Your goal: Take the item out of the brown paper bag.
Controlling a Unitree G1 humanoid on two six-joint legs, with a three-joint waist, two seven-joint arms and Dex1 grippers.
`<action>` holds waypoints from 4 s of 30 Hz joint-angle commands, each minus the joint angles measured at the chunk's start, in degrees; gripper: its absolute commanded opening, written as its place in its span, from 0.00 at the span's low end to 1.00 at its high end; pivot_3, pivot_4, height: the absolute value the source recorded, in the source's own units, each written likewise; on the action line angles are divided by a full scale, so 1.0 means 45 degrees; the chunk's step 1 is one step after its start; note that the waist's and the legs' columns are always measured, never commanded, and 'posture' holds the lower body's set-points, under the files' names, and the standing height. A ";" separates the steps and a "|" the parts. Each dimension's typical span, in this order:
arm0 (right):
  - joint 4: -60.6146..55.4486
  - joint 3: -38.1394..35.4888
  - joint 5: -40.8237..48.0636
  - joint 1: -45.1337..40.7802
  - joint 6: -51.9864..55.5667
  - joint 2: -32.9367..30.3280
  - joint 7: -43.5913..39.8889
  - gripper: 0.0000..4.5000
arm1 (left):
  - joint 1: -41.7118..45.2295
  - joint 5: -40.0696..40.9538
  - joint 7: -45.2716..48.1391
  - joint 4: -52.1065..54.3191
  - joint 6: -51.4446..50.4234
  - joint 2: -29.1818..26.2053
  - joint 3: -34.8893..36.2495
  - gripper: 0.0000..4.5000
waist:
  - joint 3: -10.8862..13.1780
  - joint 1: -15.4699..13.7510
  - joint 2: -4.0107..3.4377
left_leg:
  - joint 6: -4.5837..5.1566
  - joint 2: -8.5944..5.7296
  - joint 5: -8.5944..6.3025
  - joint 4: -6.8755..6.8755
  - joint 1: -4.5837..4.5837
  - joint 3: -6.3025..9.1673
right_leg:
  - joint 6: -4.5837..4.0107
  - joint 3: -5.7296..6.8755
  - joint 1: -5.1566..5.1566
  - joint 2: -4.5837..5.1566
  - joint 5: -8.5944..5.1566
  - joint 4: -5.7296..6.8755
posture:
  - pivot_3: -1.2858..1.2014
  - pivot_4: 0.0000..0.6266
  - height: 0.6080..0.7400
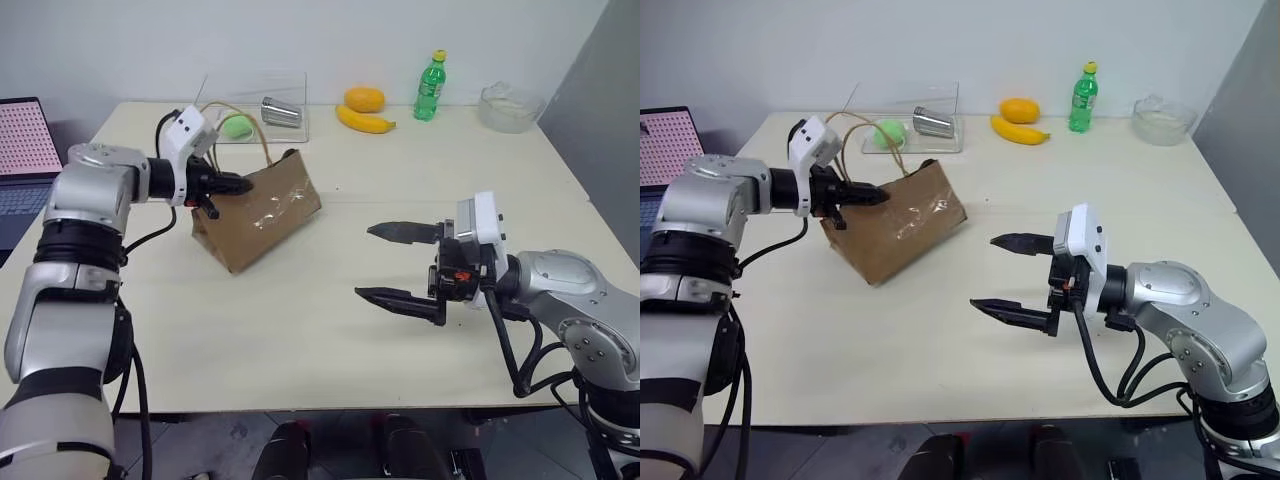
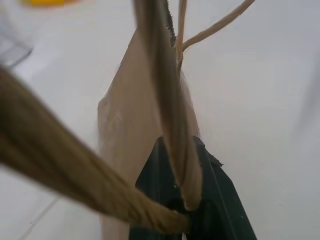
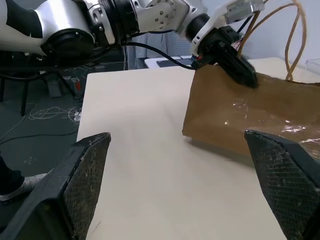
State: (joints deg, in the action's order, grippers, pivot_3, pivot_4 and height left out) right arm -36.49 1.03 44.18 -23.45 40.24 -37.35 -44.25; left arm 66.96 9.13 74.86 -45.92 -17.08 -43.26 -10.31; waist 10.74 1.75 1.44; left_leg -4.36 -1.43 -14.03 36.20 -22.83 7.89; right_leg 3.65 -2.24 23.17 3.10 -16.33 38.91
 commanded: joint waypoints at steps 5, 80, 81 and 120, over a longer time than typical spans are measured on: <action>-0.1713 -0.0068 -0.2414 0.1863 -0.2378 0.1186 0.2135 1.00 | 0.2161 -0.1466 0.1417 -0.3310 0.6280 0.1635 -0.0199 0.00 | 0.0016 0.0031 0.0026 | 0.0002 -0.0017 -0.0001 0.0016 -0.0030 -0.0008 | -0.0006 -0.0004 0.0028 0.0010 0.0011 0.0010 | 0.52 0.24 1.00; -0.3954 0.0925 -0.5887 0.4559 -0.1485 0.2635 0.5508 1.00 | -0.6063 -0.0620 -0.1405 0.3811 0.2543 0.2888 0.1192 0.00 | -0.0002 0.0323 0.0013 | 0.0009 0.0000 0.0000 0.0169 0.0026 -0.0016 | -0.0019 -0.0039 0.0000 -0.0013 0.0055 0.0184 | 0.52 0.24 1.00; -0.3963 0.0921 -0.5890 0.4553 -0.1457 0.2620 0.5504 1.00 | -0.5961 -0.0717 -0.1622 0.3439 0.2855 0.2982 0.1184 0.00 | -0.0003 0.0319 0.0013 | 0.0009 0.0000 0.0000 0.0169 0.0026 -0.0016 | -0.0020 -0.0039 0.0000 -0.0013 0.0055 0.0185 | 0.52 0.24 1.00; -0.3943 0.0459 -0.5531 0.4002 -0.0547 0.2338 0.5289 1.00 | -0.9997 0.2799 -0.3952 0.9933 0.1281 0.3366 0.3258 0.00 | -0.0009 0.0469 0.0010 | 0.0008 0.0019 0.0001 0.0162 0.0020 -0.0001 | -0.0023 -0.0043 0.0008 -0.0016 0.0056 0.0188 | 0.52 0.24 1.00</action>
State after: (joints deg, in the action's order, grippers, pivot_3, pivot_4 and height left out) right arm -52.64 4.89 17.66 -4.06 38.01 -26.44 -19.51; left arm 24.99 17.10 60.01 -14.09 -6.09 -27.13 1.73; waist 10.70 3.86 1.49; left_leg -4.32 -1.31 -14.03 36.94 -22.73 7.88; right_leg 3.52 -2.45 23.20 3.03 -16.06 39.74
